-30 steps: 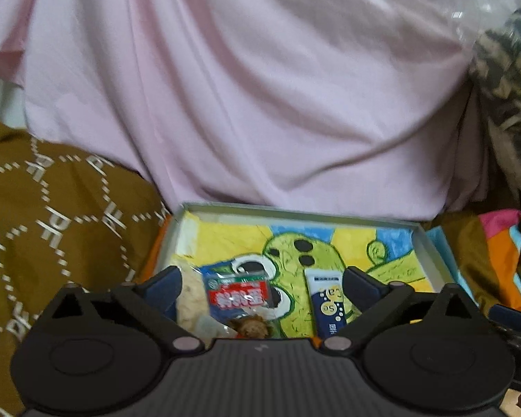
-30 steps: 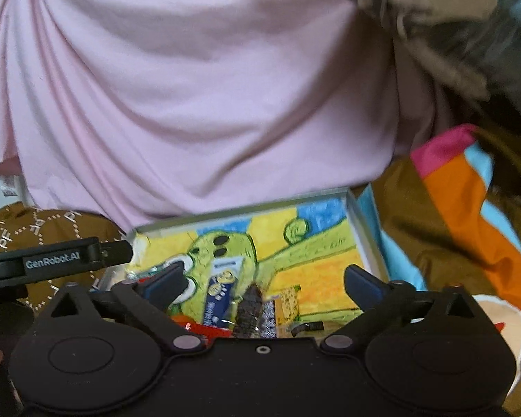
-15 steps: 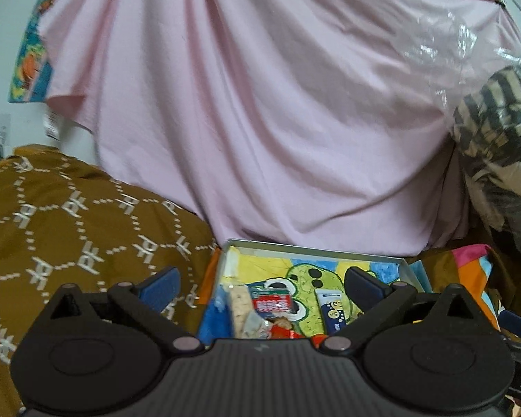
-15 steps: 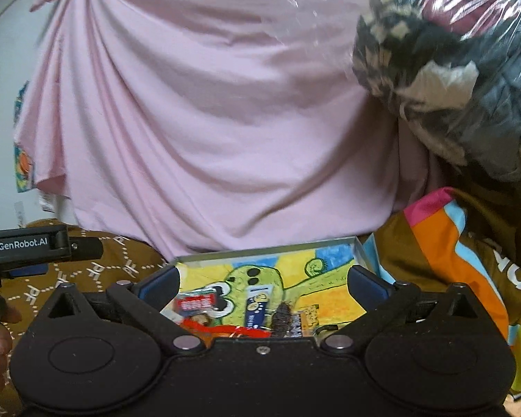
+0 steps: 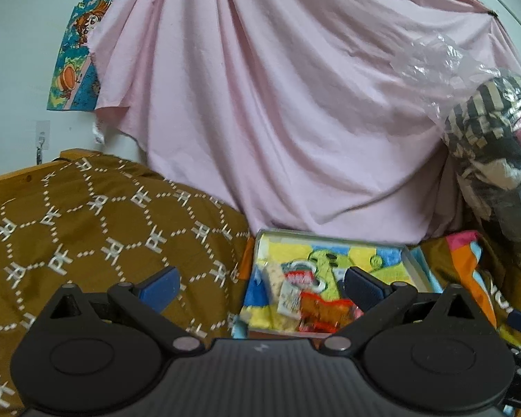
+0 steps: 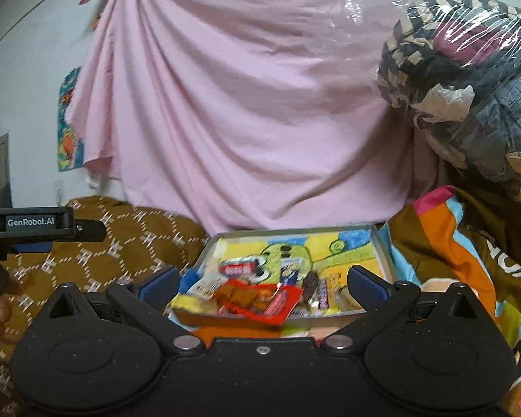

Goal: Organize snacks
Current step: 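Lift both tools back from the tray toward the remaining snacks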

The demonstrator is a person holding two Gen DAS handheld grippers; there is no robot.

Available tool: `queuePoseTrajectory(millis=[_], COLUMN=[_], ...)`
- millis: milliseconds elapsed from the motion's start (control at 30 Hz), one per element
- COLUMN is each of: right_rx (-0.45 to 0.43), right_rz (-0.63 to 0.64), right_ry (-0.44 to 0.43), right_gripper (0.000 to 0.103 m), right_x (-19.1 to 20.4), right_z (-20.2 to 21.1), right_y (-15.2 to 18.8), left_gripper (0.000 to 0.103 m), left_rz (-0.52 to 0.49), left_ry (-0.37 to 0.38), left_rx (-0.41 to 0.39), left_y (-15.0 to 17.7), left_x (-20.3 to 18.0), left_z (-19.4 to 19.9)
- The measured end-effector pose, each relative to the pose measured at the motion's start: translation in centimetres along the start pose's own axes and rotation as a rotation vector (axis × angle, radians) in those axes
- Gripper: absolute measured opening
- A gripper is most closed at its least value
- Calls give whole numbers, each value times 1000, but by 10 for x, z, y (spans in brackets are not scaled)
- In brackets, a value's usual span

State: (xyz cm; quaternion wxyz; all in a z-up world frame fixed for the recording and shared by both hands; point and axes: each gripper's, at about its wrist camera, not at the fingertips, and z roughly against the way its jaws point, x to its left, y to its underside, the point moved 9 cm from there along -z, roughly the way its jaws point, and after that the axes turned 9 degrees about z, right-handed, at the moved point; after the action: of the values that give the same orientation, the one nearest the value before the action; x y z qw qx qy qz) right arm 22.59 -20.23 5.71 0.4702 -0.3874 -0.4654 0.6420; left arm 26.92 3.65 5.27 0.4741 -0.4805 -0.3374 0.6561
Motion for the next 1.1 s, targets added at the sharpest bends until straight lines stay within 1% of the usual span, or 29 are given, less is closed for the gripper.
queuePoseTrajectory(millis=[167,300,533,633,700,867,967,1100], right_rx=[44,86,240,314,346,399,428,459], right_rz=[17,47,136,170,169,147,135,130], right_ry=[-30,-65,-156,-186,-192,-196,-190,-183], right_gripper=[102,102,102,102,102,102,102,102], right_x=[15,27,49,55,57,56,53,50], right_z=[16,24,21,16,13,7,2,-4], right_y=[17,29,63,80,88,102,108,116], left_gripper=[103,103,103,103,103,103,103,103], left_rz=[-22,-20,-36,-46,-46,-89,-98,-105], left_ry=[-13,-28,-50,-49,-41,-32,-28,-21], left_rx=[35,81,183,263,306,374,402,418], left_y=[17,33,61,77,86,105,112,115], left_x=[13,23,35,37,38,35,33,30], left_z=[18,26,27,21,19,13,9,6])
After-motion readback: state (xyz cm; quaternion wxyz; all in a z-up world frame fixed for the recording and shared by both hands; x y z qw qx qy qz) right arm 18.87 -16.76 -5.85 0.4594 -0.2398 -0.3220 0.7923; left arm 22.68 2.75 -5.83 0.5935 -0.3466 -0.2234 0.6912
